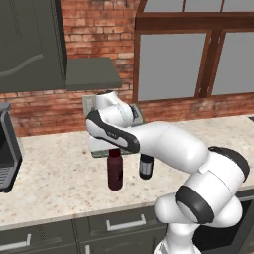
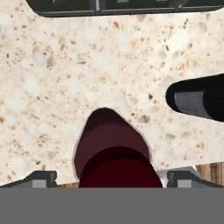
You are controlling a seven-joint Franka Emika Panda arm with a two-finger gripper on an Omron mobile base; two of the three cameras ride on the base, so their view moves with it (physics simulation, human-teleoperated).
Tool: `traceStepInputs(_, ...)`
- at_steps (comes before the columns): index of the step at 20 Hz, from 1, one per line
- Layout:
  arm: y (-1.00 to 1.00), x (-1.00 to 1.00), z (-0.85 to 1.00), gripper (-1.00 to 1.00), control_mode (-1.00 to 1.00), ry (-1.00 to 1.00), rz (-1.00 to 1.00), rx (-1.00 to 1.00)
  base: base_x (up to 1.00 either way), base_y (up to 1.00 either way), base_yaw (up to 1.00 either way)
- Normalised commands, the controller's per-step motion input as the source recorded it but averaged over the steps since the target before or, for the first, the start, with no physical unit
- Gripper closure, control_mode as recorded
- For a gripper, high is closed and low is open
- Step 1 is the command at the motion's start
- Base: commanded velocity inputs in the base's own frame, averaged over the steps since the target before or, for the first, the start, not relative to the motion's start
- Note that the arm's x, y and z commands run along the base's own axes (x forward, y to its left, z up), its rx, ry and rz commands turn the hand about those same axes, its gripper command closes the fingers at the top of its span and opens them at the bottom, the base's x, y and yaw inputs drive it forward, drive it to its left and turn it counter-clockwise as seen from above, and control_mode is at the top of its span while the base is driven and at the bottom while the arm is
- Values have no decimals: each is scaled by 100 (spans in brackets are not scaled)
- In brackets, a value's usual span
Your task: There is a wine glass and glass cup on the dining counter. Place the wine bottle next to the wine glass and the juice bottle next to the glass cup.
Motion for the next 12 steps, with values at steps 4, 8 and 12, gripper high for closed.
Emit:
traceStepInputs(4, 0, 0, 0, -100, -100, -5, 0, 0, 0, 0, 0)
traceStepInputs(8, 0, 0, -1, -100, -100, 0, -1, 0, 0, 0, 0)
traceStepInputs(12, 0, 0, -8, -100, -100, 0, -1, 0, 0, 0, 0)
